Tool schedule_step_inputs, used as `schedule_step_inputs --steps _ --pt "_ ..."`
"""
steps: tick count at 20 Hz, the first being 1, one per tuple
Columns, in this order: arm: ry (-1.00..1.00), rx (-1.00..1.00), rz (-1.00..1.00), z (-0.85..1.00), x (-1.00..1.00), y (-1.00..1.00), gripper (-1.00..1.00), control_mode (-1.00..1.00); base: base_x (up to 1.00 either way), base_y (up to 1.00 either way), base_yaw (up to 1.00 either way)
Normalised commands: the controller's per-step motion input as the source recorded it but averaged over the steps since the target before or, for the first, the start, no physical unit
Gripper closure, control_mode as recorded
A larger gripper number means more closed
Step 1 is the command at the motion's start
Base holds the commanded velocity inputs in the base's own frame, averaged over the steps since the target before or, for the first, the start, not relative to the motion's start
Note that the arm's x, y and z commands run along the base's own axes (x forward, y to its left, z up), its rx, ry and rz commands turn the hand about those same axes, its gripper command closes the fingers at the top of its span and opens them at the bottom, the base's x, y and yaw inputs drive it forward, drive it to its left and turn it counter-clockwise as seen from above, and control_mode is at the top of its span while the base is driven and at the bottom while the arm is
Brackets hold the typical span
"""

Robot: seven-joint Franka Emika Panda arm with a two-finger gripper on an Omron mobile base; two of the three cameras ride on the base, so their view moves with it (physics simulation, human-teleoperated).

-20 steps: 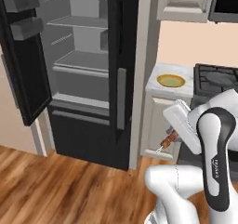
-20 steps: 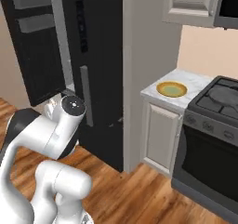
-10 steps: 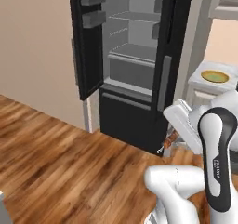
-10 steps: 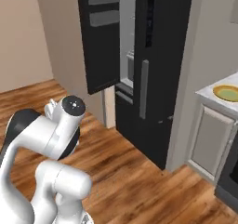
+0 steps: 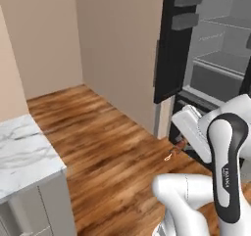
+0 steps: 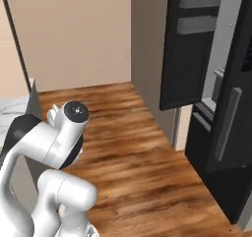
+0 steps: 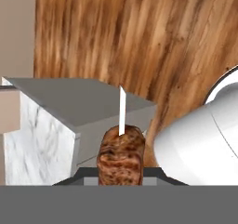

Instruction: Place the cold items (apple and kiwi) from the fridge in one tupperware on the dining counter. Place the warm items (hot dog and kebab skewer) in the stove area in another tupperware.

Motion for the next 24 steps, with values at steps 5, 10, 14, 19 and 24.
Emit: schedule_step_inputs --steps 5,10,14,19,24 --pt "0.00 0.00 0.00 0.00 0.00 0.00 1.00 1.00 0.75 -0.34 0.58" --pt "0.00 0.00 0.00 0.00 0.00 0.00 1.00 1.00 0.98 -0.36 0.48" --pt "0.00 0.00 0.00 0.00 0.00 0.00 1.00 1.00 1.00 -0.44 0.40" --pt "0.00 0.00 0.00 0.00 0.00 0.00 1.00 1.00 1.00 -0.55 0.29" --pt "0.00 0.00 0.00 0.00 0.00 0.00 1.00 1.00 1.00 -0.58 0.21"
